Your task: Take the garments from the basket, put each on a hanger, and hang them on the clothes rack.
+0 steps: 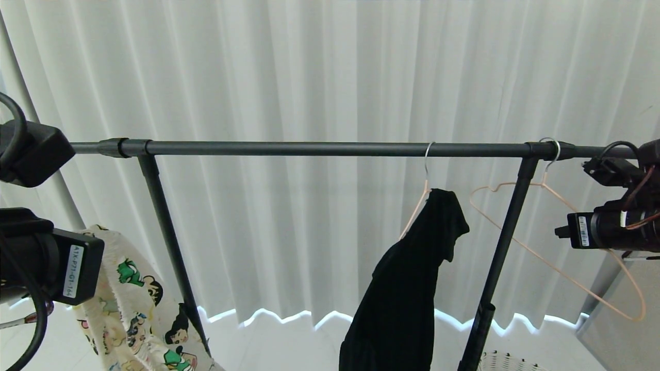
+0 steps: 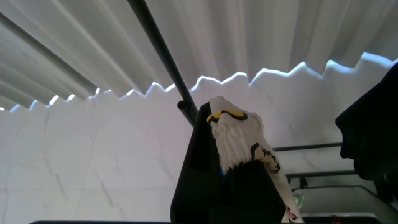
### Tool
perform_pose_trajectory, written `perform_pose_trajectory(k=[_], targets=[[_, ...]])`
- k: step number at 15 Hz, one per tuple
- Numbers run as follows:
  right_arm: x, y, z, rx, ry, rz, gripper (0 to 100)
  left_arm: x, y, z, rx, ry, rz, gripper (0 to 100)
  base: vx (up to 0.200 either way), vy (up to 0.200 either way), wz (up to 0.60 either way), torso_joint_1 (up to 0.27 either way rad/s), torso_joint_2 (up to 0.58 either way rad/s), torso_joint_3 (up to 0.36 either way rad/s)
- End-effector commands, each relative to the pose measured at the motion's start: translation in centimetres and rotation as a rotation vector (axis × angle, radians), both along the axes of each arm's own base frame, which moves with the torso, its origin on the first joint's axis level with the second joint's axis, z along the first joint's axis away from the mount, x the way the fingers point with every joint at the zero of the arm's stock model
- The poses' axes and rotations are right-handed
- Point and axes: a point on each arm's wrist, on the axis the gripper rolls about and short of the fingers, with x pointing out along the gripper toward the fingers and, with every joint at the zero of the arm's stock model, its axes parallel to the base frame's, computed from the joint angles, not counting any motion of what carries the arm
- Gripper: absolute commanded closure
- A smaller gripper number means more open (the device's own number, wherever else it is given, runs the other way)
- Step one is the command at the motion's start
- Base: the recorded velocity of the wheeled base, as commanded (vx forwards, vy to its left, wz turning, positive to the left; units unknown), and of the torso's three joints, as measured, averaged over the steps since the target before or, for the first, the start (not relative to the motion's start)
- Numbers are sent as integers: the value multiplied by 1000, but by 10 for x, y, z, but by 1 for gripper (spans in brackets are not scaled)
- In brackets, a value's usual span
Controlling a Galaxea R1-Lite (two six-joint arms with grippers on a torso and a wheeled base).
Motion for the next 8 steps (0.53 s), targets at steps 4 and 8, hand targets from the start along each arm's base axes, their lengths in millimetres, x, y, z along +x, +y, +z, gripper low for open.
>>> perform_pose_trajectory(k=[4,8], targets=[[-28,-2,10,4,-133,5,100,-6,3,4,-12,-24,1,100,0,0,0,0,0,0],[-53,-3,15,-2,-192,9,100,-11,6,6,-18,-42,-1,100,0,0,0,0,0,0]])
